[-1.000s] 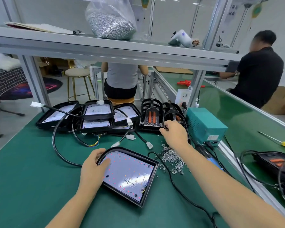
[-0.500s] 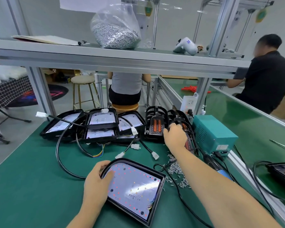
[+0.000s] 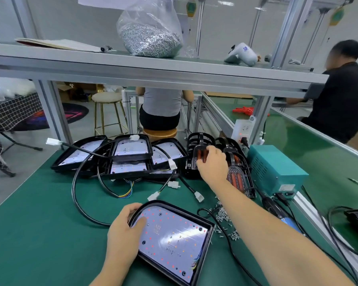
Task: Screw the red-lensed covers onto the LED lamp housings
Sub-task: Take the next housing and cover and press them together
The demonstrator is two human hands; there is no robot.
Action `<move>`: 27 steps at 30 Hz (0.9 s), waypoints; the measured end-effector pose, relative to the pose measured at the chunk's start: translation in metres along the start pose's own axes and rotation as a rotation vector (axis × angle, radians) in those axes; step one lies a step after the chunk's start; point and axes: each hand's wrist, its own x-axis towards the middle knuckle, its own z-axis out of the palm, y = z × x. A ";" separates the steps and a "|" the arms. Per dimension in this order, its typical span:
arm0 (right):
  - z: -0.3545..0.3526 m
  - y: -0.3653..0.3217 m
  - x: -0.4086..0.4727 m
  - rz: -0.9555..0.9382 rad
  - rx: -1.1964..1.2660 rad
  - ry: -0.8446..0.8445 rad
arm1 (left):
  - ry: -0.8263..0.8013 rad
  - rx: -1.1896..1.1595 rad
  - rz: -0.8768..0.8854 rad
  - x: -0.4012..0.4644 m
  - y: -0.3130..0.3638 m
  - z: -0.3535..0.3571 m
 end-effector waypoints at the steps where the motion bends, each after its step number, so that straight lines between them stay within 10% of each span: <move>1: -0.001 -0.005 0.005 0.043 -0.026 -0.046 | -0.001 -0.003 -0.005 0.000 0.000 0.000; 8: 0.006 -0.026 0.024 0.164 -0.143 -0.167 | -0.015 -0.015 0.008 0.003 -0.001 0.000; 18: -0.056 -0.019 0.008 0.054 0.044 0.089 | 0.002 -0.069 0.007 0.009 -0.002 0.000; 27: -0.081 -0.029 -0.143 -0.452 0.016 -0.371 | -0.007 -0.305 -0.197 0.025 0.011 -0.006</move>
